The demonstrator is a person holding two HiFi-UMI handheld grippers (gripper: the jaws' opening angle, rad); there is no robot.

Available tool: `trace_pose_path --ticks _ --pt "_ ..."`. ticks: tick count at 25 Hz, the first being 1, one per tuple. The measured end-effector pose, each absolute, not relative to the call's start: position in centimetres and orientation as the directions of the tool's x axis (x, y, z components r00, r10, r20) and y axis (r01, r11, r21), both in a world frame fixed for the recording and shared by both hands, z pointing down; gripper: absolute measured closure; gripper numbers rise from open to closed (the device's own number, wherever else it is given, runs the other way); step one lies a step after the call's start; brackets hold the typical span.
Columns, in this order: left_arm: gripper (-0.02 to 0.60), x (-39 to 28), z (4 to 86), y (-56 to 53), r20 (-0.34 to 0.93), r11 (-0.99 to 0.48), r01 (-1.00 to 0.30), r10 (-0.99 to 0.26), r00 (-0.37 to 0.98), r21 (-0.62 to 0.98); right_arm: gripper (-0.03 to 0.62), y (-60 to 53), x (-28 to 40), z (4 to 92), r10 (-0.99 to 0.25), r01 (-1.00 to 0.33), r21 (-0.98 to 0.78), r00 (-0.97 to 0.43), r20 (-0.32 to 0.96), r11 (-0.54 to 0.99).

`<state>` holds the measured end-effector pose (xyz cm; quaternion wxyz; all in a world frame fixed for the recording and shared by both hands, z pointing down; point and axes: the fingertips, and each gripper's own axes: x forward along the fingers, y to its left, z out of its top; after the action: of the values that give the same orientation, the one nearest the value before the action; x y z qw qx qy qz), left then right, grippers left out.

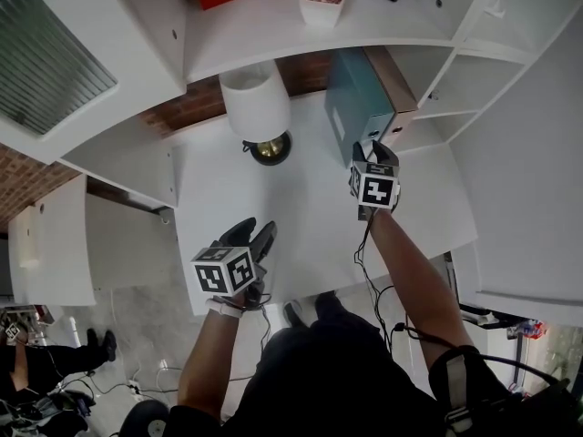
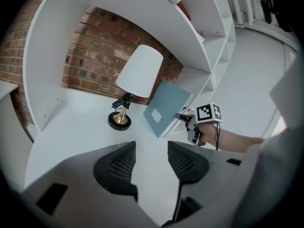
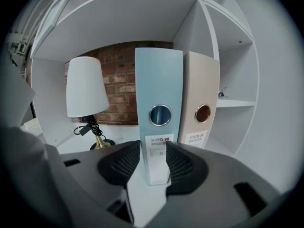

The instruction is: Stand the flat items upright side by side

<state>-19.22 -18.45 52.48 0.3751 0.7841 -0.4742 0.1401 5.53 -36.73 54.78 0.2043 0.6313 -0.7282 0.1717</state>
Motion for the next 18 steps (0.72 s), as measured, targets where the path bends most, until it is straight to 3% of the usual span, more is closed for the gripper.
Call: trace_pose_path --ticks 10,18 --pt "0.371 -19.0 49.0 -18.8 0.506 -0.351 -0.848 -0.688 0.521 0.396 0.429 -32.4 4.9 50.3 -0.883 -0.985 -0.005 -0.157 0.442 0.173" --pt "0.395 -21.9 42.9 -19.8 0.363 -0.375 -0.892 -0.818 0.447 0.253 0.473 -27.6 0.6 42.1 -0.923 -0.948 -0.038 -0.318 0.219 0.317"
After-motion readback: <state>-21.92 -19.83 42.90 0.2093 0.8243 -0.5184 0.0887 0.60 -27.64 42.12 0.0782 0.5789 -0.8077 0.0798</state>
